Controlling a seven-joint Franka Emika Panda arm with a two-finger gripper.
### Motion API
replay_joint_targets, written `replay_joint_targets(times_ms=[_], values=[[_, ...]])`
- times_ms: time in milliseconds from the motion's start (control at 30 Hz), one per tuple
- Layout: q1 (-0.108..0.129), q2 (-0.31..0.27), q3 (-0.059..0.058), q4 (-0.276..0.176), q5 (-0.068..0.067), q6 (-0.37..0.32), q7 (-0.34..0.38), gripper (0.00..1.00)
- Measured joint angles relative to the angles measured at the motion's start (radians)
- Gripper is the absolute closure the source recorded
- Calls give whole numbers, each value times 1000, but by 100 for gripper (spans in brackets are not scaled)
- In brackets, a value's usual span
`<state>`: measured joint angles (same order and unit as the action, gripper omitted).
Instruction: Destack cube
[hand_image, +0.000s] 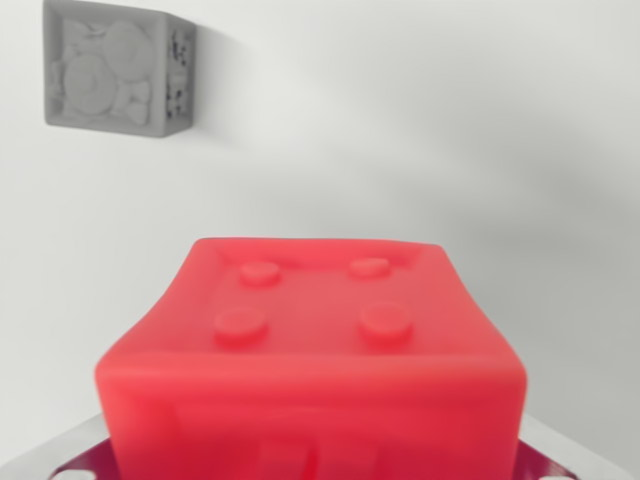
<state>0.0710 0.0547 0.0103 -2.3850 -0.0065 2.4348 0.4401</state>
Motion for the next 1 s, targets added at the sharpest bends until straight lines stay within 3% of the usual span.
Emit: replay_joint_targets(times_ms=[1000], values=[[-61, -7, -61, -33, 4, 24, -168, 100]])
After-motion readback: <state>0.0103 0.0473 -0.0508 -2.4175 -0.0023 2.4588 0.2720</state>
